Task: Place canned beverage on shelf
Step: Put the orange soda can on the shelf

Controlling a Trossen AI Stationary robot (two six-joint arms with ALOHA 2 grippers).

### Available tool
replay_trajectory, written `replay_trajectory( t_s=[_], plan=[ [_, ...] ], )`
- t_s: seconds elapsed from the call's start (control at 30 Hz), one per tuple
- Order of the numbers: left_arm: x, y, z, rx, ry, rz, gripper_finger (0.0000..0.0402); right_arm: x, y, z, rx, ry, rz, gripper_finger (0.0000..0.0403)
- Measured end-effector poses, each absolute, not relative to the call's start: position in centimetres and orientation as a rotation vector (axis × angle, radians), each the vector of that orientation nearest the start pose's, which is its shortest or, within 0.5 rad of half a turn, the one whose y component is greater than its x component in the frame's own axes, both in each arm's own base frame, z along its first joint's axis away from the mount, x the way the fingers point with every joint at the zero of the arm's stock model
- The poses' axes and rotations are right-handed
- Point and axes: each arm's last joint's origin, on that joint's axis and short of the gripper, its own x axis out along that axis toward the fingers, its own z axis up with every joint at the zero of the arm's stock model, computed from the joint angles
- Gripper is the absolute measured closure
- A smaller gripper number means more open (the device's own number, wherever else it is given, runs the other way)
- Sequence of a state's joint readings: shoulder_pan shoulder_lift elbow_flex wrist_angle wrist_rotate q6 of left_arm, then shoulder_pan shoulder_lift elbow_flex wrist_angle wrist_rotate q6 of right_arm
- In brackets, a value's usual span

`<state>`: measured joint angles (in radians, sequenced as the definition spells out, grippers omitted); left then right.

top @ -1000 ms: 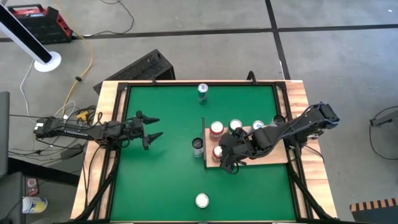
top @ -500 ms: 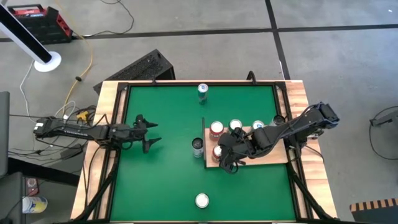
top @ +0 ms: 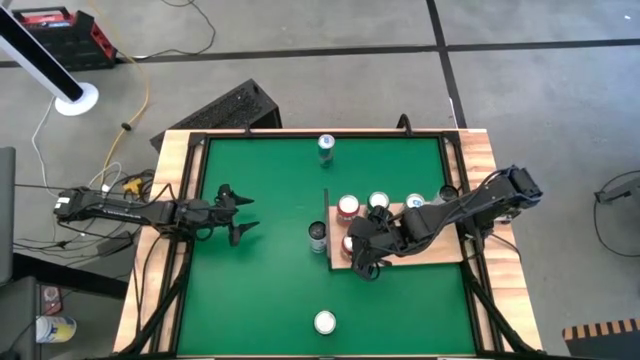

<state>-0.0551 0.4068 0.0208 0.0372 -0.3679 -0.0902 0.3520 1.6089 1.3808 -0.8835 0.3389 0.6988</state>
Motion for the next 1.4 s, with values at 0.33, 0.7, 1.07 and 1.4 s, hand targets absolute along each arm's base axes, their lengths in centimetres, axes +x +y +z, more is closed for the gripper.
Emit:
replay_trajectory(
  t_s=[0.33, 0.7, 1.07, 1.4],
  plan=[
    [11.7, 0.4, 13.9, -0.014, 0.329, 0.327, 0.0068, 30.8, 10.3, 28.6, 0.212, 0.984, -0.316, 0.0127],
    [11.7, 0.4, 13.9, -0.014, 0.329, 0.327, 0.0068, 31.0, 9.8, 28.6, 0.123, 1.01, -0.241, 0.0122],
    [11.7, 0.4, 14.0, -0.014, 0.329, 0.327, 0.0068, 31.5, 8.4, 28.6, 0.113, 1.039, -0.192, 0.0121],
    [11.7, 0.4, 14.0, -0.014, 0.329, 0.327, 0.0068, 31.5, 8.2, 28.6, 0.134, 1.059, -0.165, 0.0121]
  ],
)
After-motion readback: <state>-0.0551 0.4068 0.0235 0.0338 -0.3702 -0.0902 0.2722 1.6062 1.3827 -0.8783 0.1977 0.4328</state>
